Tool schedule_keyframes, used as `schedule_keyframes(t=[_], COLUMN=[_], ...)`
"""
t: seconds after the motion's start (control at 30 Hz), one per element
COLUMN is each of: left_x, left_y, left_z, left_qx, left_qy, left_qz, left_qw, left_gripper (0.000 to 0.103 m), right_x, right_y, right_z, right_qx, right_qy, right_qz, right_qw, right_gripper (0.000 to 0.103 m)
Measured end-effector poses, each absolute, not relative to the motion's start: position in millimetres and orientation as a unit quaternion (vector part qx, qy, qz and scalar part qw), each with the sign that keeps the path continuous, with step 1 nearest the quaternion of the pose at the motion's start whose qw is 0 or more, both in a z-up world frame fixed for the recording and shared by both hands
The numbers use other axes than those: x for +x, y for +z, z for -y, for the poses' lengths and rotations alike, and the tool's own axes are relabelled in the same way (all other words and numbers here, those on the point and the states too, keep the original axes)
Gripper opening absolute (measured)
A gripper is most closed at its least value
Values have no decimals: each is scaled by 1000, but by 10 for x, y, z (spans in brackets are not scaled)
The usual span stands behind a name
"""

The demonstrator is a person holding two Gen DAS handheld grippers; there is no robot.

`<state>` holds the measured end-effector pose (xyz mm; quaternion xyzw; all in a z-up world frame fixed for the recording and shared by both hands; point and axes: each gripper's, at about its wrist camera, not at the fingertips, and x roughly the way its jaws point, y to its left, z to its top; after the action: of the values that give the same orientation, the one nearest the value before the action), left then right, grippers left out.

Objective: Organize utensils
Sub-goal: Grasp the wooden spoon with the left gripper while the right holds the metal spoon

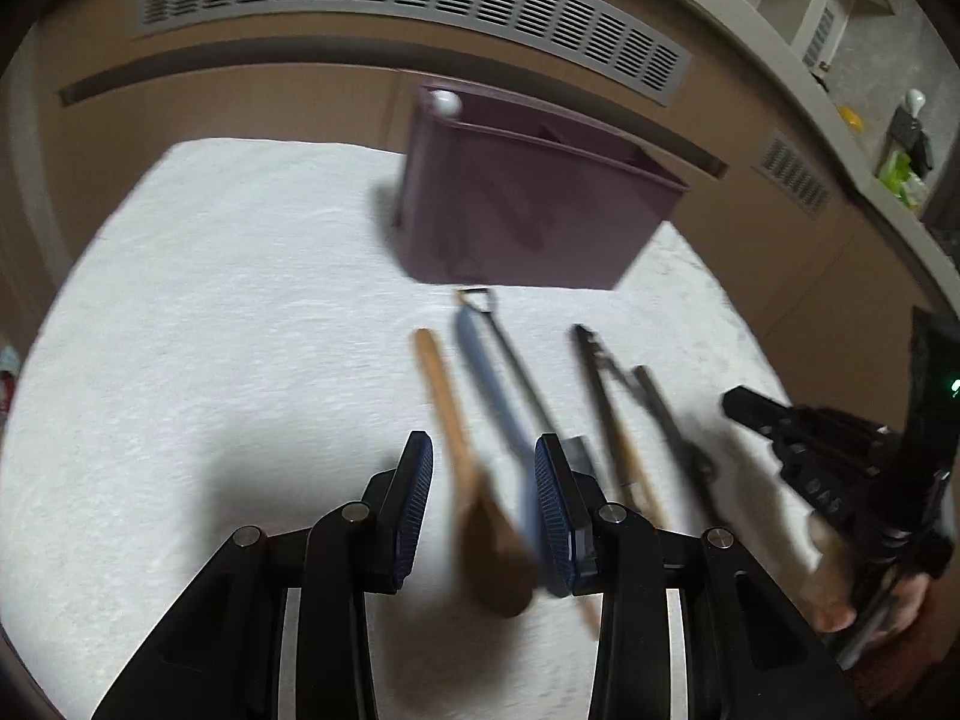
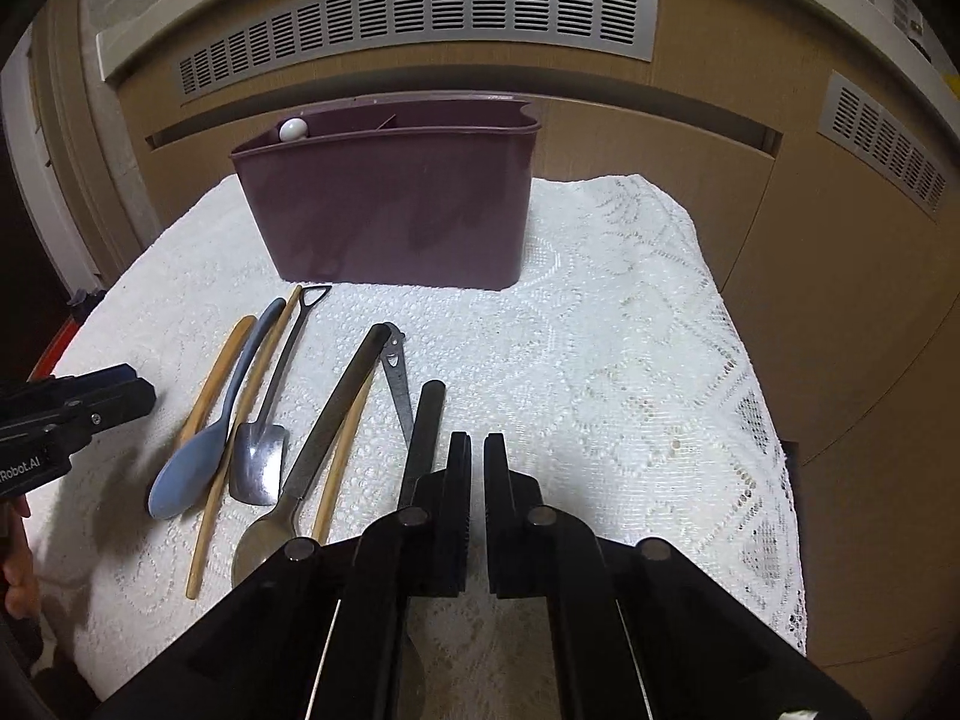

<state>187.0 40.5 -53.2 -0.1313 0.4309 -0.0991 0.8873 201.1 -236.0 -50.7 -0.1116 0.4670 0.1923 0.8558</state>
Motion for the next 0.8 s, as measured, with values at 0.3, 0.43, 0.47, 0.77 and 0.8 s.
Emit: schedule_keyframes(t=[0.3,0.43,0.47,0.77,0.8], left_x=[2165,2076,2044,1948,1948], left_y=[-669,-765,-792,-721,-706], left_z=[-106,-280,-355,-817,-821], left_qx=[-37,-18,-21,-136,-140], left_qy=[-64,-39,-34,-58,-60], left_qz=[-454,-457,-458,-452,-451], left_qw=[888,889,888,880,879], left_gripper=[37,37,38,39,39], right_x=[1961,2013,2021,2239,2249], right_y=[-564,-643,-656,-810,-824], right_z=[2409,2399,2382,2066,2029], right_qx=[-107,-80,-78,-90,-98], right_qy=[206,229,230,240,240], right_qz=[-492,-522,-524,-545,-543], right_qw=[839,818,816,799,799], right_gripper=[4,7,7,15,16])
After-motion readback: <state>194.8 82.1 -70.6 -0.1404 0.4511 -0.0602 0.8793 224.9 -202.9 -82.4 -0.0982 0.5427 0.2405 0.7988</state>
